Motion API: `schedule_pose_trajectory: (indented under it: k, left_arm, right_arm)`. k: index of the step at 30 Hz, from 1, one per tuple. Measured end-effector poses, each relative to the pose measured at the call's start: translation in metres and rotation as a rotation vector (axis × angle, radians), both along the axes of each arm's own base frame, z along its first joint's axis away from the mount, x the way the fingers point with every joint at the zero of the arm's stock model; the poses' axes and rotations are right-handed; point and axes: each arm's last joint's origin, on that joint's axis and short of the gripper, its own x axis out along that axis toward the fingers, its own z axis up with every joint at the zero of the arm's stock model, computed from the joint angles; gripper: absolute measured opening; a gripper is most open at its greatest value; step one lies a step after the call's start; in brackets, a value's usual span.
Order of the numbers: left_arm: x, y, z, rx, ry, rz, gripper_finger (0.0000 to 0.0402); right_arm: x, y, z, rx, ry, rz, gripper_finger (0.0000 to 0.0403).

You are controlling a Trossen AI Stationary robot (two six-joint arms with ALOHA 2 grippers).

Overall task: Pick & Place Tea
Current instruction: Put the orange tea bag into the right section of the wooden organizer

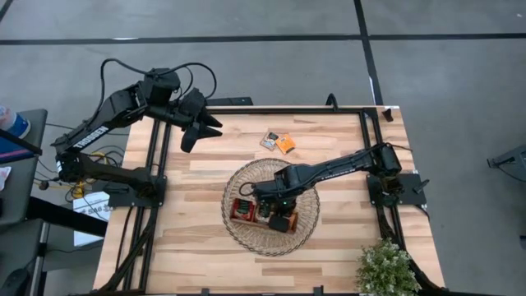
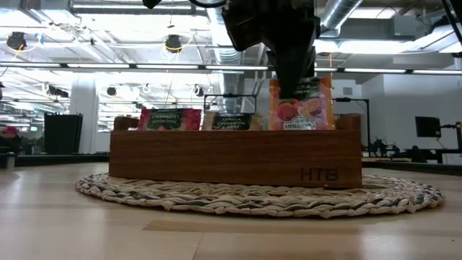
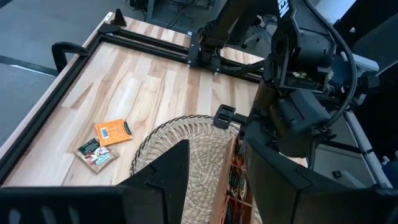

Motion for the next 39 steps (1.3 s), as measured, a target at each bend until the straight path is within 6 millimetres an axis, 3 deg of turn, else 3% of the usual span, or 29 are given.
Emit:
schedule_pose_trajectory:
  k: [13, 26, 30, 39]
  left_arm:
    - [0.0, 0.0, 0.0, 0.005, 0.0, -0.002, 0.0147]
    - [0.0, 0.0, 0.0, 0.006, 0.0, -0.003, 0.0147]
    - [0.0, 0.0, 0.0, 0.012, -0.001, -0.005, 0.0147]
    - [-0.002, 0.001, -0.003, 0.023, 0.044, 0.053, 0.0147]
  right_arm:
    - [0.001, 0.001, 0.0, 0.028, -0.005, 0.015, 0.0004]
    - [0.001, -0.004, 0.0, 0.022, -0.004, 0.014, 0.0122]
    - [-0.004, -0.022, 0.01, 0.007, 0.0, -0.016, 0.0144]
    - [-0.036, -0.098, 0.077, -0.165, -0.152, -0.315, 0.0154]
